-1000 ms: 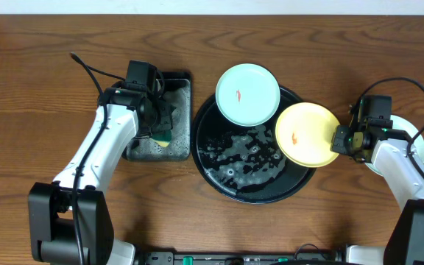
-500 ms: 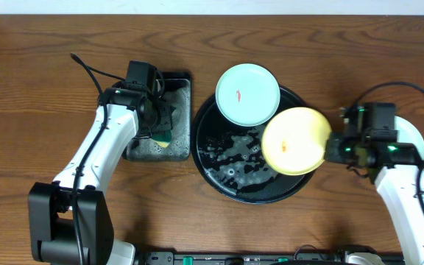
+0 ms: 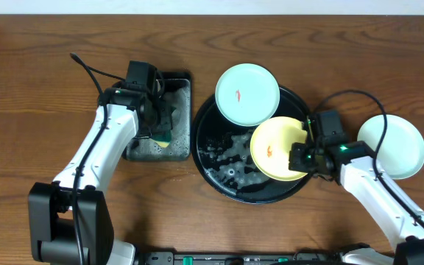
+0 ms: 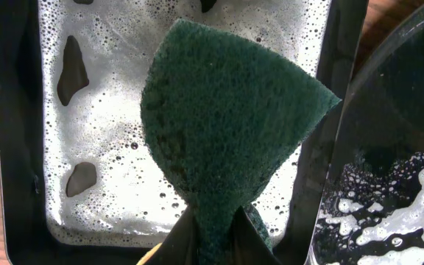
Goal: Clean dirty plates on tray and stack at the side
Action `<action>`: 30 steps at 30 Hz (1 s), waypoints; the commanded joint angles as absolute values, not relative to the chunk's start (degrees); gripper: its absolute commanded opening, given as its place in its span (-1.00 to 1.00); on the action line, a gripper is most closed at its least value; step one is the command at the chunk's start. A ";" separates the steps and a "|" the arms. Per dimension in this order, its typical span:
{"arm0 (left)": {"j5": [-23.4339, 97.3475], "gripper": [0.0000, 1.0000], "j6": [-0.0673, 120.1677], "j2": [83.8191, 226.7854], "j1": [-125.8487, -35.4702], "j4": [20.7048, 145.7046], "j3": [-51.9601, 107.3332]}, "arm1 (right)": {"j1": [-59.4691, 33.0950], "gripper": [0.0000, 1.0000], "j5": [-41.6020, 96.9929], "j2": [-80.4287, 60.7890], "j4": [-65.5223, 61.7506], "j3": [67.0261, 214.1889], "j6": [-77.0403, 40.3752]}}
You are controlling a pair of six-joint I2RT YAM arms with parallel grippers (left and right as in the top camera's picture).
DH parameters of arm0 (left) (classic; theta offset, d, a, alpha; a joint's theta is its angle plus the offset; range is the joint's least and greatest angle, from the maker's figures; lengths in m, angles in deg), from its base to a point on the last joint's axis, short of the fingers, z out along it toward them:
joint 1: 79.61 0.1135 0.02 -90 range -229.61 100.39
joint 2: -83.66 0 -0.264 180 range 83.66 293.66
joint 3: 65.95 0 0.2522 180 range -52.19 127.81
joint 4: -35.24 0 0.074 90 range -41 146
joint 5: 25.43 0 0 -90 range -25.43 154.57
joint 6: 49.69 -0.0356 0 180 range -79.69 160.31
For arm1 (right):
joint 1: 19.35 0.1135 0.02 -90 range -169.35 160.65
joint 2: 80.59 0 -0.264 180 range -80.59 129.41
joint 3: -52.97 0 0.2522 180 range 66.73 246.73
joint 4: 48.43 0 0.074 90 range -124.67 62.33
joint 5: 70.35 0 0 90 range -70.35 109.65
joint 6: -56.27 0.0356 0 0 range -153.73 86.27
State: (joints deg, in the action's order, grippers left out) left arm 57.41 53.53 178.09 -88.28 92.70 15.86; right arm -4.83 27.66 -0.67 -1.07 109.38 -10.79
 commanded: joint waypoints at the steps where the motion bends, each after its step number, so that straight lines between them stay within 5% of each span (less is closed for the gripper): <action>1: 57.70 -0.80 52.56 178.39 -88.04 93.05 15.64 | -4.72 -0.84 21.80 -0.89 -3.06 109.87 -13.52; 13: 57.70 -0.80 52.56 178.37 -88.04 93.05 15.64 | -8.98 -0.58 18.66 2.12 -15.75 110.11 -36.23; 30: 57.70 -0.79 52.56 178.39 -88.04 92.90 15.64 | -9.61 -0.57 15.01 11.96 -20.30 110.11 -36.60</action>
